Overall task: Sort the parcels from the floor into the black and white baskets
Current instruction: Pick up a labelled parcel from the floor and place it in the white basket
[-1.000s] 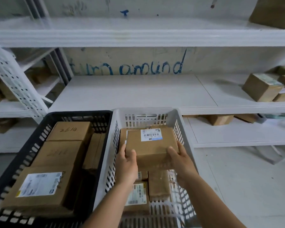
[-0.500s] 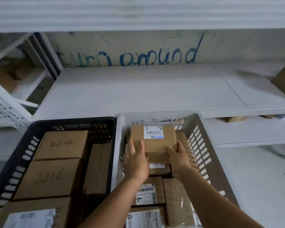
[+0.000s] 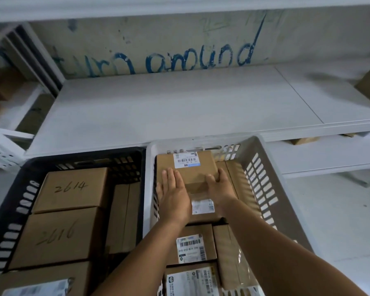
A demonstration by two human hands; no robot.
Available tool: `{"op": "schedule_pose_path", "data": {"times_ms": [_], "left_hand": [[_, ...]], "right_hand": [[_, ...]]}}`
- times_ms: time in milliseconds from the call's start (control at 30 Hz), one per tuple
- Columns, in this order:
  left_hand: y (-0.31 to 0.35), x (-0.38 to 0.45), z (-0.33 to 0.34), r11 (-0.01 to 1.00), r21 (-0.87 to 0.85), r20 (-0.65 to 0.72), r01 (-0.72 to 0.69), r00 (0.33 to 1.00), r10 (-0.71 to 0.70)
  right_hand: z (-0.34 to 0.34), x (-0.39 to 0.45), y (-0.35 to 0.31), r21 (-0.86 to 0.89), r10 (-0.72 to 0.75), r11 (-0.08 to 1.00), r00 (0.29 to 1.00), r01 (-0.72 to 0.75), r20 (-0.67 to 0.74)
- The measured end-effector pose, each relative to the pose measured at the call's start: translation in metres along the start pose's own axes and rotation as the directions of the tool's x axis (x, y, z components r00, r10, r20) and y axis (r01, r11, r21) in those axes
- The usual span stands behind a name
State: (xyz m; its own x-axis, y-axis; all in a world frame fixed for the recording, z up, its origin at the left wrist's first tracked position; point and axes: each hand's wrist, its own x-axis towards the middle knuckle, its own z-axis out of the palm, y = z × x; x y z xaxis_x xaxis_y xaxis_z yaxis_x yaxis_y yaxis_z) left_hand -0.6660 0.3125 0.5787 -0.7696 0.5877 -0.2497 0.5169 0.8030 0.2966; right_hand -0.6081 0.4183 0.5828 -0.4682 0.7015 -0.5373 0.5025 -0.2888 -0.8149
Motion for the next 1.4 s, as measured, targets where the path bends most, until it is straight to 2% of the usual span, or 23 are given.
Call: {"op": "schedule_pose_path", "data": {"times_ms": [133,300,400,467,567,733,867,1067,1233,1400], "left_hand": [[0.006,-0.008,-0.005,0.998,-0.062,-0.034,-0.004,0.999,0.002],[0.025,-0.034,-0.01,0.991,-0.126,-0.101,-0.039,0.995,0.026],[0.038,-0.06,-0.01,0.97,-0.237,-0.147,-0.049,0.989,0.014],[0.048,-0.082,-0.009,0.922,-0.385,-0.172,-0.039,0.985,-0.03],[0.069,-0.122,-0.011,0.775,-0.632,-0.166,-0.008,0.978,-0.124],[0.108,-0.195,-0.01,0.595,-0.8,-0.17,-0.072,0.979,-0.111],[0.145,-0.243,0.002,0.448,-0.889,-0.133,-0.096,0.99,-0.051],[0.196,-0.291,0.027,0.396,-0.916,0.002,-0.068,0.985,0.174],[0.224,-0.325,0.045,0.439,-0.895,0.11,-0.078,0.915,0.387],[0.238,-0.369,0.06,0.469,-0.879,0.215,-0.086,0.806,0.552]], "right_hand": [[-0.005,-0.014,0.002,0.008,-0.018,1.0,1.0,0.018,-0.009],[-0.022,-0.04,0.004,0.063,-0.035,0.998,0.998,0.032,0.047],[-0.039,-0.067,0.007,0.118,-0.095,0.989,0.995,0.09,0.033],[-0.054,-0.09,0.01,0.144,-0.121,0.983,0.992,0.116,0.022],[-0.085,-0.127,0.017,0.152,-0.145,0.978,0.989,0.143,0.003],[-0.139,-0.187,0.039,0.244,-0.147,0.957,0.987,0.158,-0.063],[-0.183,-0.224,0.066,0.287,-0.132,0.943,0.981,0.168,-0.139],[-0.241,-0.271,0.106,0.47,0.015,0.872,0.954,0.133,-0.298],[-0.275,-0.315,0.137,0.549,0.128,0.818,0.876,0.172,-0.465],[-0.288,-0.364,0.172,0.604,0.236,0.768,0.782,0.213,-0.576]]}}
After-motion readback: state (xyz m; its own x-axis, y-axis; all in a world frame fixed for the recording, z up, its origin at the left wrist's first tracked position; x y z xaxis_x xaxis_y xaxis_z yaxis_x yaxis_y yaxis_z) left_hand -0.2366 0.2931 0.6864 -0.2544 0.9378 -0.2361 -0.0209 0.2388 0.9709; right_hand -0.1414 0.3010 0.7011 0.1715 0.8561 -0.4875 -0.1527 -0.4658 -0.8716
